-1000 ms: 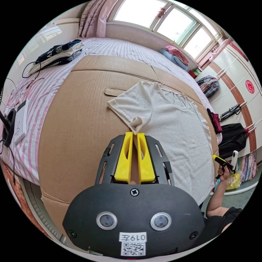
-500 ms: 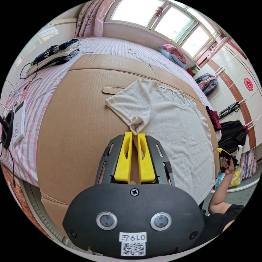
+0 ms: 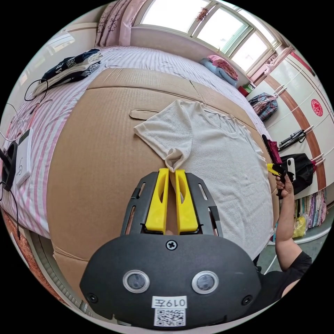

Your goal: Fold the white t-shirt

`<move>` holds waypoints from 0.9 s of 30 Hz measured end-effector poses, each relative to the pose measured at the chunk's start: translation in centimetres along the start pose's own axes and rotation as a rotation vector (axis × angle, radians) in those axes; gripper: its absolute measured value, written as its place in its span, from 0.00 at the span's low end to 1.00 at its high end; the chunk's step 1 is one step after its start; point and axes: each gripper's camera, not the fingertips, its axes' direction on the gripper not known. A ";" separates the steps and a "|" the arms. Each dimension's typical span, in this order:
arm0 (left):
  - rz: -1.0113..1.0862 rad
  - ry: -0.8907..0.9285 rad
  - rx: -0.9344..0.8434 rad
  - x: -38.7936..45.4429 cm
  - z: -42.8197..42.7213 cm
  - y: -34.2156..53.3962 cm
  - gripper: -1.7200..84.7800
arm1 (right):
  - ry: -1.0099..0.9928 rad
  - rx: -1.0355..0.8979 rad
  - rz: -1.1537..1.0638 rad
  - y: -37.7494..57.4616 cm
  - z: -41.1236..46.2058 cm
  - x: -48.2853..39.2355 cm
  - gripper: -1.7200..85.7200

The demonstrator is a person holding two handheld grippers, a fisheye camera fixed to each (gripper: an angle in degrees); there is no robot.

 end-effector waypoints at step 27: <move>-0.025 0.096 -0.044 -5.1 -1.9 -2.1 0.07 | -0.100 0.005 -0.098 -1.4 -6.4 0.7 0.10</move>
